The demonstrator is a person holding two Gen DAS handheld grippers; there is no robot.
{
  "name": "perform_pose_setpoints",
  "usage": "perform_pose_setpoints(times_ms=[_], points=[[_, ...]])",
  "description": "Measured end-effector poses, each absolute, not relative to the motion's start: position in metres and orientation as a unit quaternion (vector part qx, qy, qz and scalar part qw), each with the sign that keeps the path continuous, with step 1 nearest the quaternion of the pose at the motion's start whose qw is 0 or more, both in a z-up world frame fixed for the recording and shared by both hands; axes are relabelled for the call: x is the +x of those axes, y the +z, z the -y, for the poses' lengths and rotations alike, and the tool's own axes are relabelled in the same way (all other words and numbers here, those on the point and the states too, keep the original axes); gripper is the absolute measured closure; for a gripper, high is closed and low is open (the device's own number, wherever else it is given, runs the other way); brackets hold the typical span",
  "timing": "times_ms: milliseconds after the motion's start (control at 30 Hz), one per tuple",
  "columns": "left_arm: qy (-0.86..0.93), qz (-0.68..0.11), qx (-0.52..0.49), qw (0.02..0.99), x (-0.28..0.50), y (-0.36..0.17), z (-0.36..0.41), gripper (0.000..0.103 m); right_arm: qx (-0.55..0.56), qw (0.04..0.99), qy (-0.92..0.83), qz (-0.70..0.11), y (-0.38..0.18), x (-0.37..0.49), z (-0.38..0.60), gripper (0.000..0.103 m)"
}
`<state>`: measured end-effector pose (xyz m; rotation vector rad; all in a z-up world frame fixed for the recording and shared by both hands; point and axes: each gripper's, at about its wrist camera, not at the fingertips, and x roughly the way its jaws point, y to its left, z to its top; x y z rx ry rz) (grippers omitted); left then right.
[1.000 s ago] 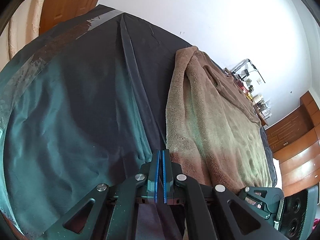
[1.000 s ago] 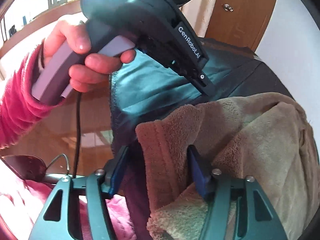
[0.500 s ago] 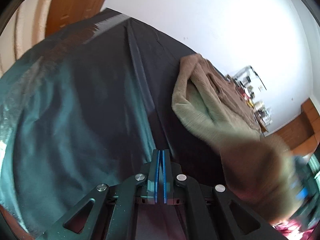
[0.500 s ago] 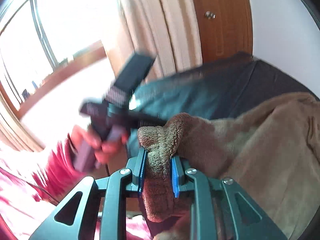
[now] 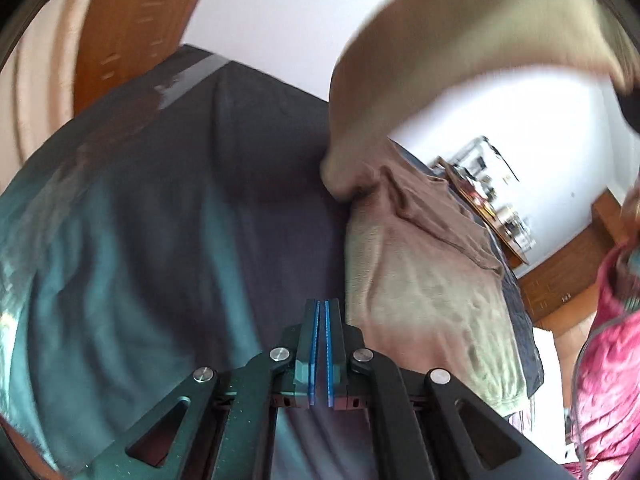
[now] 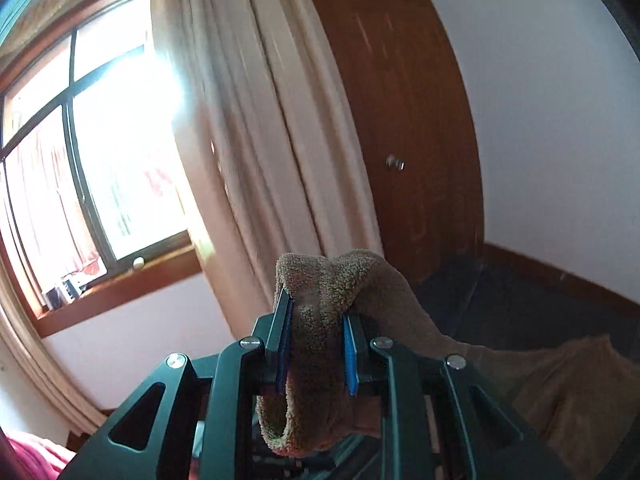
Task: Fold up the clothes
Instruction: 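Lift the pinched fleece with the right gripper and fold it over the body, then open the right gripper, leaving the fold on the fleece body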
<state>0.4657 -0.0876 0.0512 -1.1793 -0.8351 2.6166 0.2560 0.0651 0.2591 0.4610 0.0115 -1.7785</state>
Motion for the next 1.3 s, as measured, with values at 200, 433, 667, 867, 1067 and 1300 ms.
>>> perform_pose_setpoints(times_ms=[200,433,667,867,1067,1300], points=[[0.87,0.245,-0.411,0.12,0.423,0.059,0.048,0.101,0.133,0.57,-0.811,0.018,0.305,0.24,-0.106,0.08],[0.859,0.2,-0.443,0.159,0.375,0.061,0.003,0.101,0.141,0.507,-0.849,0.054,0.291,0.208,-0.175,0.08],[0.841,0.171,-0.484,0.172,0.326,0.047,-0.04,0.1,0.169,0.462,-0.867,0.083,0.259,0.186,-0.248,0.08],[0.828,0.197,-0.511,0.121,0.293,0.019,-0.034,0.101,0.167,0.418,-0.886,0.11,0.233,0.187,-0.343,0.08],[0.821,0.222,-0.515,0.108,0.283,0.001,-0.023,0.1,0.194,0.344,-0.913,0.108,0.18,0.195,-0.432,0.077],[0.816,0.245,-0.509,0.122,0.285,-0.003,-0.012,0.101,0.287,0.258,-0.915,0.116,0.096,0.192,-0.49,0.027]])
